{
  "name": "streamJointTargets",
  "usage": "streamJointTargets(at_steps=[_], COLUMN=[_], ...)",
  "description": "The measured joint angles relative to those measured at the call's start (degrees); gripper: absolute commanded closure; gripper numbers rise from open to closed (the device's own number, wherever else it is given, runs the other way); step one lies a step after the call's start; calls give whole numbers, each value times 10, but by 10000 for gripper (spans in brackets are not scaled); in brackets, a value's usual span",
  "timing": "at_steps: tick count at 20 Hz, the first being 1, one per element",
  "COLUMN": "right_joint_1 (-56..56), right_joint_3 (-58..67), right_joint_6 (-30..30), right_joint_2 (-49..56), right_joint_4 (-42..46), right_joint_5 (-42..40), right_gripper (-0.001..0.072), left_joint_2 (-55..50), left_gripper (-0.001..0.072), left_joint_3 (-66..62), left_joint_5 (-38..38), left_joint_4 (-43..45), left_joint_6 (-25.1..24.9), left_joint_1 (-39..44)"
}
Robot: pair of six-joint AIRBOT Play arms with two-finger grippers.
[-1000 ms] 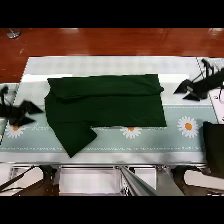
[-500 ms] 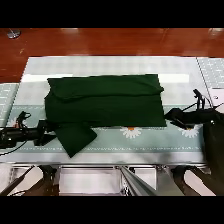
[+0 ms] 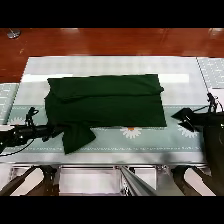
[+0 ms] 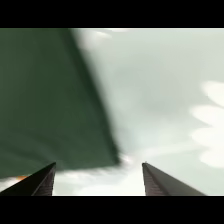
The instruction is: Fold the shirts.
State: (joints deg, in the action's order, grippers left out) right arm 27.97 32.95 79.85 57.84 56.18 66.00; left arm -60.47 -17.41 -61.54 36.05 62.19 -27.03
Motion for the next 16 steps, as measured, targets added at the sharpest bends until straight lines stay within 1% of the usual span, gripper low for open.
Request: streamJointTargets(at_steps=[2, 4, 7, 10, 11, 12, 13, 14, 16], right_joint_1=[2, -18, -70, -111, -124, -134, -144, -150, -157], right_joint_3=[-17, -30, -33, -4, 9, 21, 33, 47, 78], right_joint_6=[24, 38, 54, 68, 71, 72, 72, 71, 59], right_joint_2=[0, 3, 28, 79, 100, 119, 138, 152, 170], right_joint_4=[21, 24, 20, -11, -22, -28, -26, -24, -35], right_joint_5=[17, 12, -24, -59, -60, -64, -69, -72, -66], right_gripper=[92, 92, 92, 95, 174, 333, 539, 680, 681], left_joint_2=[0, 1, 1, 1, 0, 1, 1, 1, 0], left_gripper=[688, 688, 688, 688, 688, 688, 688, 688, 688], left_joint_3=[-2, -2, -3, -3, -3, -3, -5, -10, -29], left_joint_5=[-7, -10, -10, -10, -10, -11, -12, -14, -21], left_joint_4=[-5, -11, -14, -15, -16, -16, -16, -15, -14], left_joint_6=[-8, -12, -15, -16, -16, -16, -17, -17, -17], left_joint_1=[3, 5, 6, 6, 6, 6, 6, 6, 6])
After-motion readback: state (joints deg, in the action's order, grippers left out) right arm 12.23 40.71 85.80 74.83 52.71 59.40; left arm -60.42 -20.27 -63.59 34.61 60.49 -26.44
